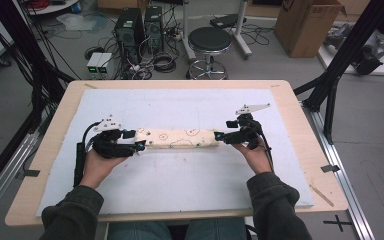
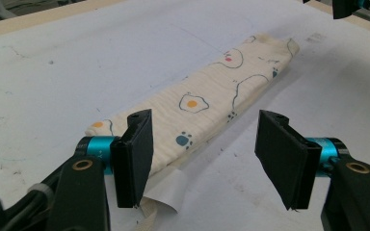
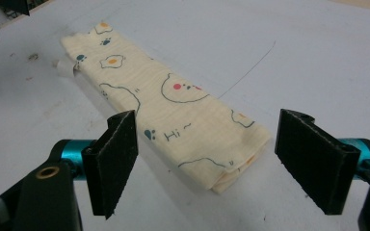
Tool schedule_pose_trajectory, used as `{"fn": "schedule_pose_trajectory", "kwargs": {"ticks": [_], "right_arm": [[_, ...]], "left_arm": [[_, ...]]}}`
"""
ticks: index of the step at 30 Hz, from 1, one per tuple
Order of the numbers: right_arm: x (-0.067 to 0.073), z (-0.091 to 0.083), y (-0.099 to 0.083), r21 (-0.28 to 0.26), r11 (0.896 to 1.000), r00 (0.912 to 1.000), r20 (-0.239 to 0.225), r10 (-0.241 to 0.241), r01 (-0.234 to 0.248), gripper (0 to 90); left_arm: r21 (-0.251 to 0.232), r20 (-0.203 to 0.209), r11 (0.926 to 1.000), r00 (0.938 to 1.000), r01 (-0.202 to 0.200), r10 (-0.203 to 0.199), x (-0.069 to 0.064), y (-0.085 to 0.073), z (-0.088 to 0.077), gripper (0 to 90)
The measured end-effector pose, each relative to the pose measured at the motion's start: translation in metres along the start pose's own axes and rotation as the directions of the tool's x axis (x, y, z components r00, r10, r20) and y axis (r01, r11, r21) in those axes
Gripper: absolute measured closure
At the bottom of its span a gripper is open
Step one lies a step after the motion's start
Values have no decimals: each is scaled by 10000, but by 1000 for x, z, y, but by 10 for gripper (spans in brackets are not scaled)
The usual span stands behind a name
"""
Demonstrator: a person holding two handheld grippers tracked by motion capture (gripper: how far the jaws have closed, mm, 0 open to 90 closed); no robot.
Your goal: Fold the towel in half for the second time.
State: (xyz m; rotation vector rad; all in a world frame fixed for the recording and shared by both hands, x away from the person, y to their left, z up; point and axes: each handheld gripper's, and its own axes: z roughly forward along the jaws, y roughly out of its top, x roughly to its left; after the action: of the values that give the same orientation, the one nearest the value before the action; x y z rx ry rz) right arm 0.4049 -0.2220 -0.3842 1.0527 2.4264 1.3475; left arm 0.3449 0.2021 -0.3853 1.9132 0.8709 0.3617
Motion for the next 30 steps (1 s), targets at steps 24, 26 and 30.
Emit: {"fn": "schedule_pose_trajectory", "kwargs": {"ticks": [24, 26, 30], "right_arm": [[13, -9, -8, -326, 9992, 9993, -273, -238, 229, 178], [14, -9, -10, -315, 9993, 9993, -318, -188, 178, 173], [14, -10, -14, -317, 9993, 9994, -281, -199, 190, 162]], "left_arm": [[-118, 40, 9998, 9999, -135, 135, -8, -10, -14, 319], [-167, 29, 9998, 9999, -99, 99, -8, -11, -16, 317], [-178, 27, 9998, 10000, -60, 61, -9, -14, -18, 311]]}}
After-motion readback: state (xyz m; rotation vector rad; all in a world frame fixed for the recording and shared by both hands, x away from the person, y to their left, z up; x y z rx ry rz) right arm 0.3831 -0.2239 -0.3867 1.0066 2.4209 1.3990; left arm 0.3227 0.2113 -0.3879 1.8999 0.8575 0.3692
